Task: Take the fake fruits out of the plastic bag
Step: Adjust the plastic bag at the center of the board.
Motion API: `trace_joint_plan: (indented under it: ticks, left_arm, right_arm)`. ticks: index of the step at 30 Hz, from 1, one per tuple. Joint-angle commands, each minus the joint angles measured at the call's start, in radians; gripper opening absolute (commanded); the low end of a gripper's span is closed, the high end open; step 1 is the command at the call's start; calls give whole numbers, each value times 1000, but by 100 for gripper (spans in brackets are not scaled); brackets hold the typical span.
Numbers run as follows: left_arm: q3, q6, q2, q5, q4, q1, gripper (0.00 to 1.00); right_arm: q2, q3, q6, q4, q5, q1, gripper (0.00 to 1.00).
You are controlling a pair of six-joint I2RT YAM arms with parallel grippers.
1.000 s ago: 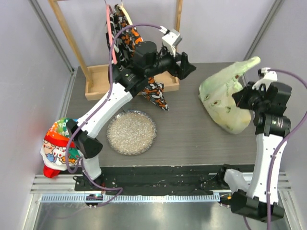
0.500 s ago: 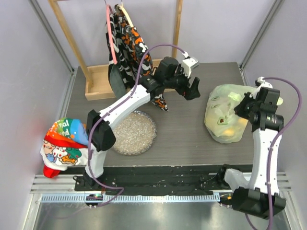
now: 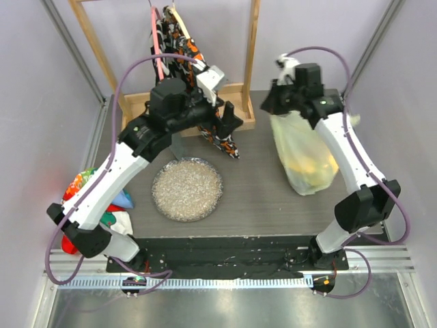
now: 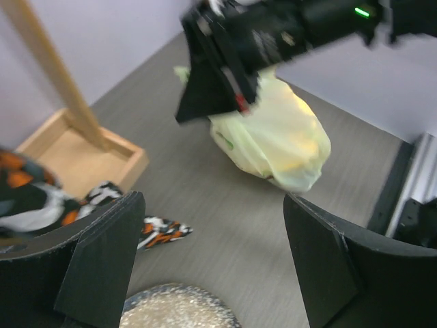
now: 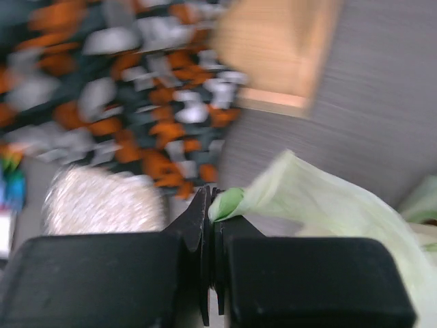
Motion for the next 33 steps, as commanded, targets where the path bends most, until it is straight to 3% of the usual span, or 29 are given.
trace_joint_plan:
  ticks: [1, 4, 7, 11, 14, 20, 25, 33]
  left_arm:
    - [-22, 16, -21, -52, -22, 64, 87]
    - [-7, 14, -34, -60, -22, 89, 87]
    - [7, 29, -35, -54, -21, 93, 86]
    - [9, 37, -3, -41, -13, 93, 86]
    - [27, 69, 47, 6, 8, 92, 87]
    - [215, 48, 351, 109, 10, 80, 91]
    - [430, -38, 599, 147, 43, 58, 93]
    - [386, -325, 640, 250, 207, 9, 95]
  right_arm:
    - [-66, 112, -161, -3, -44, 256, 1]
    - [-136, 50, -192, -72, -70, 322, 1]
    - [-262, -123, -168, -121, -7, 319, 1]
    - [-391, -370, -122, -187, -16, 154, 1]
    - [-454, -458, -140, -236, 23, 83, 1]
    - [-610, -569, -100, -303, 108, -7, 1]
    - [-641, -546, -115, -323, 136, -64, 1]
    - [-669, -518, -143, -362, 128, -81, 1]
